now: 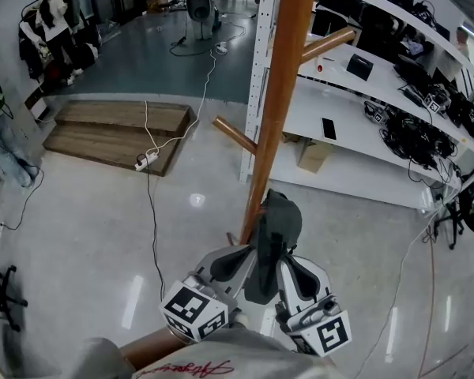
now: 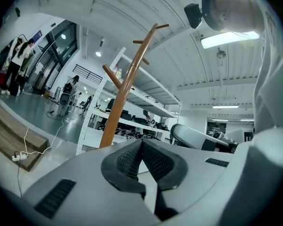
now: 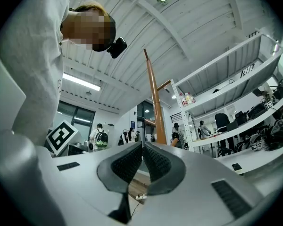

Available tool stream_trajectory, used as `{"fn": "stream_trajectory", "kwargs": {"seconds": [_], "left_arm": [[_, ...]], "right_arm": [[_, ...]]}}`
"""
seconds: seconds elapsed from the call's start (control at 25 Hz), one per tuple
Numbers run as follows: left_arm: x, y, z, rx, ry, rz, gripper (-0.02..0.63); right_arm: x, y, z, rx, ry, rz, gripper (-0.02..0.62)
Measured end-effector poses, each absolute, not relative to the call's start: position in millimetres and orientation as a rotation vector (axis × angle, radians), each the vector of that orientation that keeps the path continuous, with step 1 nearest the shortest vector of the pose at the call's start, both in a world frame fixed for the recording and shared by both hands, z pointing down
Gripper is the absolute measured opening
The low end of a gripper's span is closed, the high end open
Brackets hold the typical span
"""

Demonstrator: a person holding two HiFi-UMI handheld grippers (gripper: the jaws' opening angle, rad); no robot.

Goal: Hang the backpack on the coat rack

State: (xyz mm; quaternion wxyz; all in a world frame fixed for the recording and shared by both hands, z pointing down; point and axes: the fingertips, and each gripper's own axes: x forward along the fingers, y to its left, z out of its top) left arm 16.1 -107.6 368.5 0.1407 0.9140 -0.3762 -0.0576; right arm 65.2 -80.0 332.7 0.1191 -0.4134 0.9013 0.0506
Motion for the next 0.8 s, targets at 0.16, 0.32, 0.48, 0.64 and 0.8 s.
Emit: {"fn": "stream_trajectory", "kwargs": {"seconds": [0.16,0.32,0.48,0.64,0.8], "left_arm": [[17.2,-110.0,367.9,2.652,-1.088,-0.152,0.017],[16.6,-118.3,373.9,2.621,-1.076,-0.169,0.017],[12.5,-122.0,379.1,2.583,-1.067,-0.168,0.017],[15.4,-119.0,380.6,2.588,-1.056,-0.164,0.017],[17.4,-117.8,381.4,2.585,-1.059,-0.169,0.017]], "right_arm": [[62.3,-85.2,335.7,-1.215,2.653,0.142,0.028],[61.0,-88.7,337.9,-1.209,2.663,0.133,0.028],[57.3,-89.1,338.2,-1.201,2.67,0.125,0.028],[54.9,-89.0,342.0,-1.2,2.687,0.125,0.028],[54.2,-87.0,342.6,-1.202,2.698,0.135,0.028]]}}
